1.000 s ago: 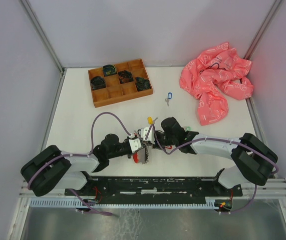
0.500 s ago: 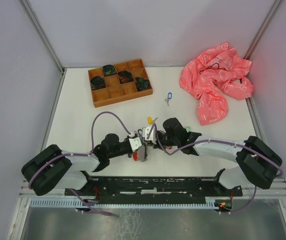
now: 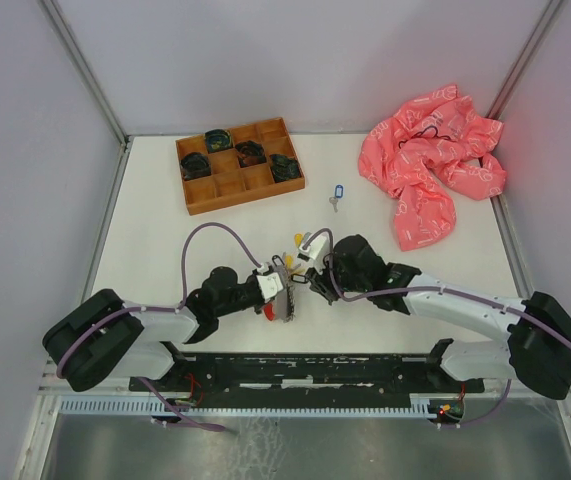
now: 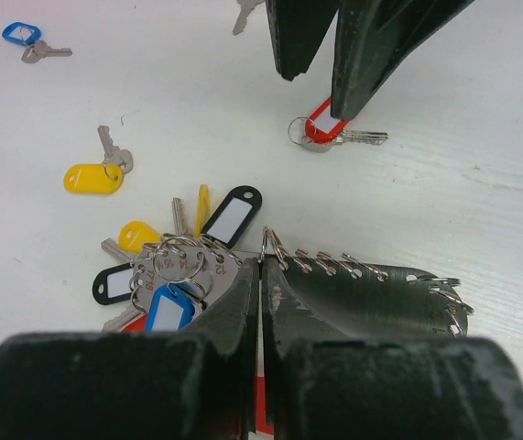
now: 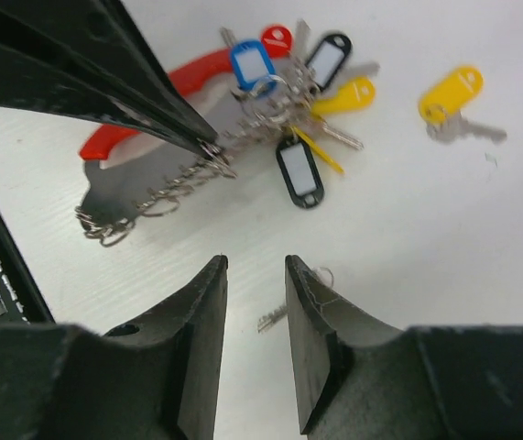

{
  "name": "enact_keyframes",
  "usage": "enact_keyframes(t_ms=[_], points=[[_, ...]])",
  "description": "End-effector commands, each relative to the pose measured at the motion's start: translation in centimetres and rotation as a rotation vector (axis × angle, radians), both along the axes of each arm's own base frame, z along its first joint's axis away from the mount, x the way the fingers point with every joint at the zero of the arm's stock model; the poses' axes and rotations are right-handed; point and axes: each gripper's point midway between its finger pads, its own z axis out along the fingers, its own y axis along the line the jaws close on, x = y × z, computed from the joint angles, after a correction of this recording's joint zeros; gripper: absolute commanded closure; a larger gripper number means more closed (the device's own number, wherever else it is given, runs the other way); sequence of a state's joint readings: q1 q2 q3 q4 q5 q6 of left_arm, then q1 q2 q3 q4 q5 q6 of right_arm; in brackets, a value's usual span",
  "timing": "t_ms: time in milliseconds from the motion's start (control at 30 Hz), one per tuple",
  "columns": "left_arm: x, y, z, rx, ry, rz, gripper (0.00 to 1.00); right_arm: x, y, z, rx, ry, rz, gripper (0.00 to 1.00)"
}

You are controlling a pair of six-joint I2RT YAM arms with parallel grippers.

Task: Put the keys on the keyring

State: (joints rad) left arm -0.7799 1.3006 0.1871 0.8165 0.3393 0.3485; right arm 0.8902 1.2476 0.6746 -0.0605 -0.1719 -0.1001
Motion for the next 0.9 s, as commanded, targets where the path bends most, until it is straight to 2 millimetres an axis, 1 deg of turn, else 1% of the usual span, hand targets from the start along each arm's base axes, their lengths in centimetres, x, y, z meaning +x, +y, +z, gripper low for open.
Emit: enact_keyframes(t_ms=[0, 167, 233, 367, 467, 700, 867], points=[[1.2, -0.5, 2.5, -0.065, -0.055, 0.029, 0.97, 1.6, -2.4, 0.0, -0.061, 0.069, -0.268, 0.6], [1.3, -0.4, 2.3, -0.059, -0.051, 0.037, 0.97, 3.0, -4.3, -1.8, -0.144, 0.101, -0.409, 0.6], [1.3, -0.3, 2.3, -0.058, -0.051, 0.042, 0.97, 3.4, -4.6, -2.7, -0.159, 0.145, -0.43, 0.6], [1.4, -0.3, 2.3, -0.056, -0.049, 0.043, 0.97, 3.7, -4.1, -3.9, -0.167, 0.247, -0.448, 0.61], [1.4, -0.3, 2.4, -0.056, -0.05, 0.043, 0.97, 4.1, -3.5, -3.8, -0.14, 0.285, -0.453, 0.61], [1.4, -0.2, 2.5, -0.056, -0.056, 0.046, 0.97, 4.6, -3.9, -5.3, -0.144, 0.37, -0.492, 0.62], [1.4, -0.3, 2.4, -0.056, -0.05, 0.041, 0.97, 4.6, -3.3, -5.8, -0.136, 0.41, -0.48, 0.63]])
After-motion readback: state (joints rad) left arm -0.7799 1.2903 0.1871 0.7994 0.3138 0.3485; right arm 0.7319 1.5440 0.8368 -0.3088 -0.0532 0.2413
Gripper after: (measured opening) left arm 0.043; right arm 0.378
